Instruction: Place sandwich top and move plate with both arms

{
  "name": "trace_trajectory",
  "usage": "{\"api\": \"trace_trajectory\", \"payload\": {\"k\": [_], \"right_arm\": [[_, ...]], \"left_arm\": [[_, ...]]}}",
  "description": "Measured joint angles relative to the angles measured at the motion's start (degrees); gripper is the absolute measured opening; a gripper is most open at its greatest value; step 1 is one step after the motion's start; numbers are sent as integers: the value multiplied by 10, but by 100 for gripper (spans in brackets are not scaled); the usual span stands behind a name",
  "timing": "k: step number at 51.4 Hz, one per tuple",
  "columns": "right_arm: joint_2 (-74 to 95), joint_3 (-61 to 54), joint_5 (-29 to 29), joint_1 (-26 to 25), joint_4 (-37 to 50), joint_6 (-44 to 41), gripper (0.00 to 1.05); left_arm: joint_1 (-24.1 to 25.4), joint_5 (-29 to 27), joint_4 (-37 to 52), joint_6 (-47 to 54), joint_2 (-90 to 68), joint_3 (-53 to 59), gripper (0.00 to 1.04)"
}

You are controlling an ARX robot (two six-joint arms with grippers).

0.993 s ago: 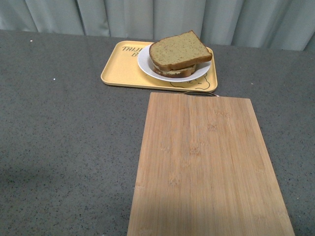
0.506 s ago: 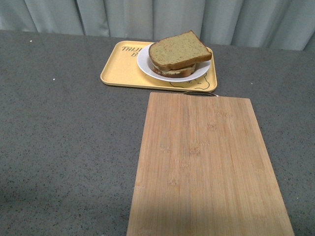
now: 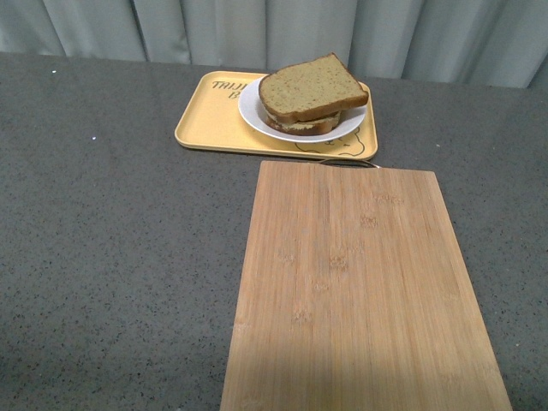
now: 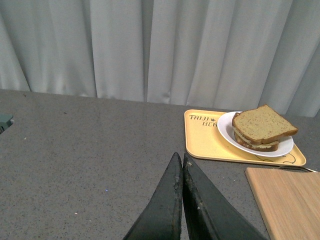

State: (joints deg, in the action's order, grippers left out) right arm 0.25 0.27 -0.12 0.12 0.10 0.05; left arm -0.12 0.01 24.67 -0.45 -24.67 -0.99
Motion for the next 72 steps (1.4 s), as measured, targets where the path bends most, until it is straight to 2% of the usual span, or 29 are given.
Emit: {"api": "trace_trajectory", "payload": {"k": [17,36,41,48,59,68,72], "right_arm": [[0,0,0,0,0,0,95],[0,0,0,0,0,0,95],[0,0,0,0,0,0,95],[0,0,0,0,0,0,95],[0,0,0,0,0,0,95],[0,0,0,0,0,0,95],[0,0,0,0,0,0,95]], "left_arm": [[0,0,-87,0,90,0,4],[0,0,-144,0,147,0,4],[0,0,-239,0,226,0,4],[0,0,-245,0,243,0,4],[0,0,-245,0,244,0,36],[0,0,-245,0,244,0,70],[0,0,-245,0,244,0,89]]}}
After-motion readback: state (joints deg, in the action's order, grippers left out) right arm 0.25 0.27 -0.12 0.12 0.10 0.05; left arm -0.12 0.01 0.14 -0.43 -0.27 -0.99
